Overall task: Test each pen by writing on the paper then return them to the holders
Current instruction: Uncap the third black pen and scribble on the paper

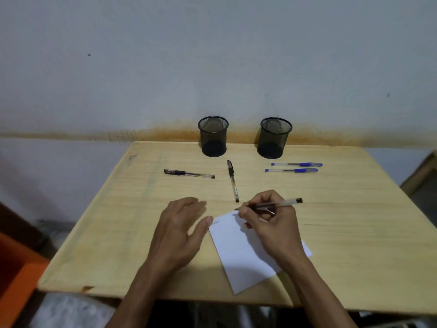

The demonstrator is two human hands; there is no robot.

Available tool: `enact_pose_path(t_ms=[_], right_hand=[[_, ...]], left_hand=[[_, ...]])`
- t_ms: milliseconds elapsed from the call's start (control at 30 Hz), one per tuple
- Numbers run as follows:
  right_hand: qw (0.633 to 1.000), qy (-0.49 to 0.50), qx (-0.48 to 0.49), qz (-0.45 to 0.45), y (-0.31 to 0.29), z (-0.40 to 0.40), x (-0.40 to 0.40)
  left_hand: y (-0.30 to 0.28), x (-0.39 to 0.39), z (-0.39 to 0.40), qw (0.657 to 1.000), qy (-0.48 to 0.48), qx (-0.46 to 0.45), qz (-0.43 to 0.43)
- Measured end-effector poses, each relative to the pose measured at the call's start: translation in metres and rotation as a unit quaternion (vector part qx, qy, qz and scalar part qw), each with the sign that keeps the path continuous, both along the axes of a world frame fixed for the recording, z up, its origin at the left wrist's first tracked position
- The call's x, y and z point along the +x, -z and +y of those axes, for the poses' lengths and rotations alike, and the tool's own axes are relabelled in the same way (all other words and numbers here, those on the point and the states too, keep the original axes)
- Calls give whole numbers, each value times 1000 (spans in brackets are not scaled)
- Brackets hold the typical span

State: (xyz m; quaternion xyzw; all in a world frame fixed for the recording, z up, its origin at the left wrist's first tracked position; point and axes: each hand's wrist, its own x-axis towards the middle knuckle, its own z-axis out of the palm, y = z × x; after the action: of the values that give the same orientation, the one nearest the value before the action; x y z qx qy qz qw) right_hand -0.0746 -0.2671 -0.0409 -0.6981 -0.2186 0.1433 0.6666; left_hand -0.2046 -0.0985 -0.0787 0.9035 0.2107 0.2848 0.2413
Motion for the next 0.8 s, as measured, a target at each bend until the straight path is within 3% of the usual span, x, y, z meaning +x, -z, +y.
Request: enact_pose_path(t_ms=[67,200,433,800], right_hand=[[999,-16,-26,-23,6,6,-2],[995,-56,-73,-43,16,12,-5],[990,-71,-93,-76,18,24,3],[982,-48,-139,-116,41,34,9]], left_hand=[[8,1,-4,998,55,2,41],[19,1,0,994,57,27,92],[26,2,1,992,72,89,46],[22,3,1,990,72,54,109]])
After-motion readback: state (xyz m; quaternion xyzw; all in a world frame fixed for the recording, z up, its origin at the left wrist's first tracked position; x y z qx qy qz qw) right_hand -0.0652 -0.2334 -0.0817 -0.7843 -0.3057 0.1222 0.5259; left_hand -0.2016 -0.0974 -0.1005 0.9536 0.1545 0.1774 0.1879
